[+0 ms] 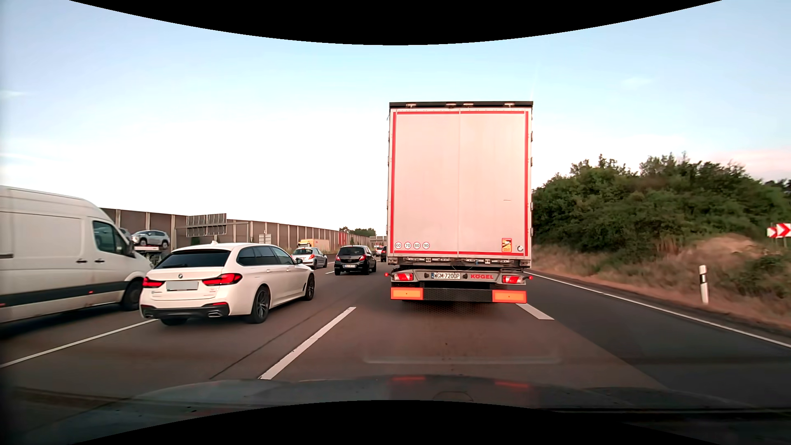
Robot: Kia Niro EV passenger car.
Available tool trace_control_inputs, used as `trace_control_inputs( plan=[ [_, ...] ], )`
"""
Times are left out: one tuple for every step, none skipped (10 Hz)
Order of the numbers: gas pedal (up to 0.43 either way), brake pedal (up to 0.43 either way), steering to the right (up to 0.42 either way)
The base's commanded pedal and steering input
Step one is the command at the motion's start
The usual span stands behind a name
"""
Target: Follow the waypoints while adhering to traffic rules and regulations
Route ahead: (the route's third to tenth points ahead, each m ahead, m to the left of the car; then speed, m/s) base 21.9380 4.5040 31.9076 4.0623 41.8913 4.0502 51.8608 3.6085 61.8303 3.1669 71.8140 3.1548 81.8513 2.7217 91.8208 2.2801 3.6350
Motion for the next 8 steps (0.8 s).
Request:
trace_control_inputs(
  plan=[
    [0.047, 0.0, 0.014],
    [0.059, 0.0, 0.013],
    [0.059, 0.0, 0.012],
    [0.067, 0.0, 0.011],
    [0.067, 0.0, 0.011],
    [0.079, 0.0, 0.011],
    [0.079, 0.0, 0.011],
    [0.079, 0.0, 0.011]
  ],
)
